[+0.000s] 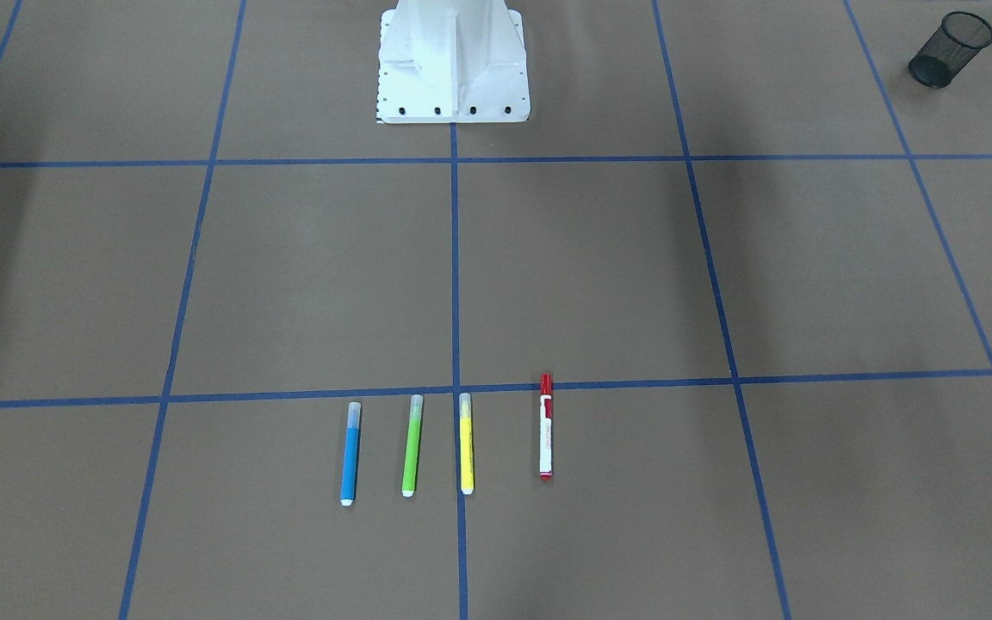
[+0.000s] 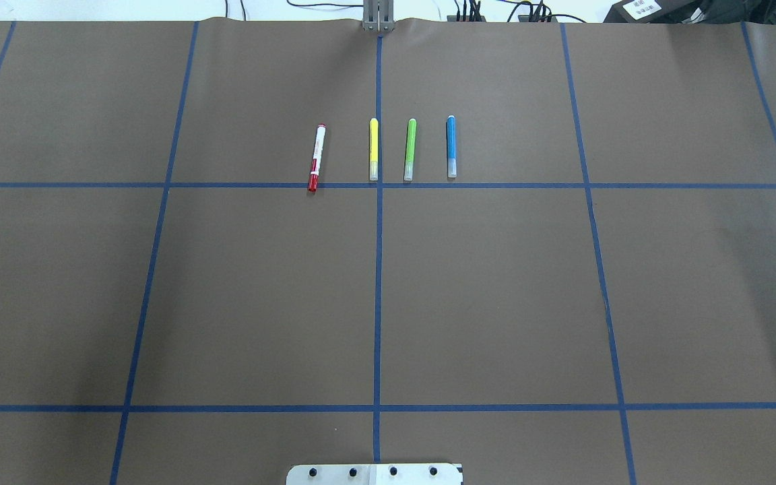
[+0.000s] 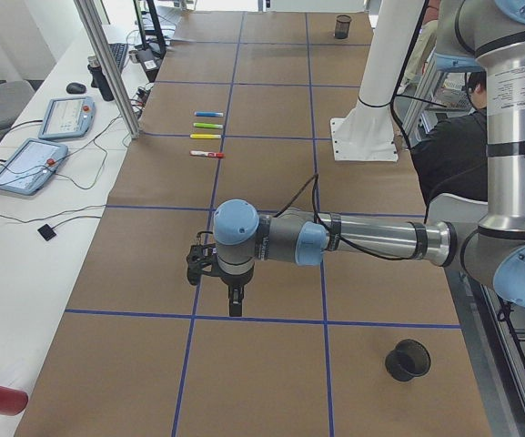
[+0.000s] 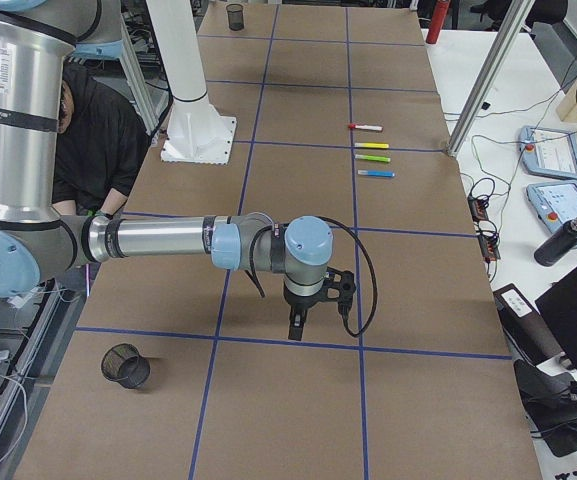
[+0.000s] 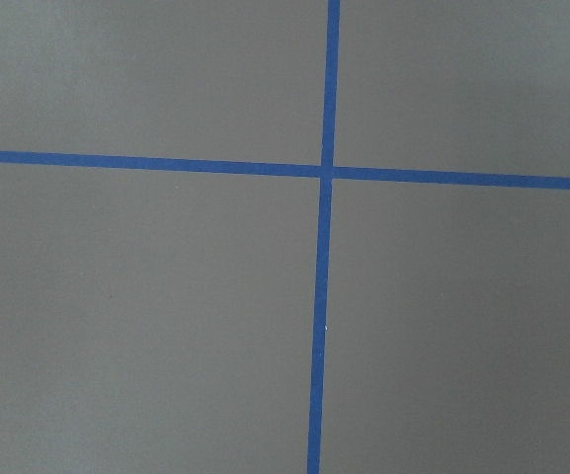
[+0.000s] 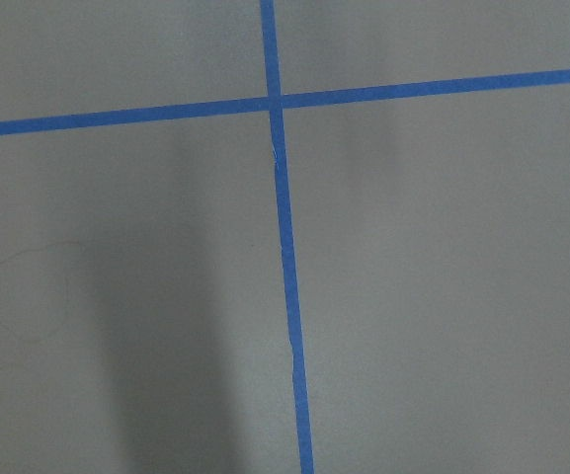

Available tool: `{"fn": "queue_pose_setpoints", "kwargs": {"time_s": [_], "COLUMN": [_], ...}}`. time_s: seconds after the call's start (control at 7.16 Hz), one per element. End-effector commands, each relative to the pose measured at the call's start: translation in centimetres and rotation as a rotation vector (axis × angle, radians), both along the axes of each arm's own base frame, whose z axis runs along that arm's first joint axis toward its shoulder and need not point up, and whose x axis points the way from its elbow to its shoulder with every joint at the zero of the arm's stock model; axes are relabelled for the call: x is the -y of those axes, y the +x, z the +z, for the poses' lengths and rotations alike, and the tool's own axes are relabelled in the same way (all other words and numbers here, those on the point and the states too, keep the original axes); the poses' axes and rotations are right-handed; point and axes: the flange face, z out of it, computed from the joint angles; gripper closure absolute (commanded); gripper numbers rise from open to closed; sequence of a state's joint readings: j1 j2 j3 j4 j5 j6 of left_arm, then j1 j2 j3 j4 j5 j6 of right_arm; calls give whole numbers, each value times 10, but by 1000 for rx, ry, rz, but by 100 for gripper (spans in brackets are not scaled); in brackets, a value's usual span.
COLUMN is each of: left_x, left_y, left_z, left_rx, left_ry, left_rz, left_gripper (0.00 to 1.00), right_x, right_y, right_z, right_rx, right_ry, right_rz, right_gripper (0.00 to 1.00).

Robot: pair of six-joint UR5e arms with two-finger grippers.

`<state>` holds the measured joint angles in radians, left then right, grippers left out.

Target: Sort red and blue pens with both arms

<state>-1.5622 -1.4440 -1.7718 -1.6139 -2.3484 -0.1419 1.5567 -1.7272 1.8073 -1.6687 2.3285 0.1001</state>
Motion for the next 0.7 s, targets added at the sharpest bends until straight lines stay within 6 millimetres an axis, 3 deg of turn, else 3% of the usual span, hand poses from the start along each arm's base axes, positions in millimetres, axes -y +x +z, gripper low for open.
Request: {"fn": "queue_pose_setpoints", "kwargs": {"time_s": [0.0,0.56], "left_x": [0,-1], "left_y": [0,0], "left_z": [3,5], "left_rx": [1,0], "left_ry": [-6,-6], "left_rz": [1,3], "left_gripper": [0,0], "right_x": [1,2], "right_y": [0,-1], "right_z": [-1,-4], "right_rx": [0,9], "right_ry": [3,11], "right_rz": [1,1], "right_gripper": [0,0]}}
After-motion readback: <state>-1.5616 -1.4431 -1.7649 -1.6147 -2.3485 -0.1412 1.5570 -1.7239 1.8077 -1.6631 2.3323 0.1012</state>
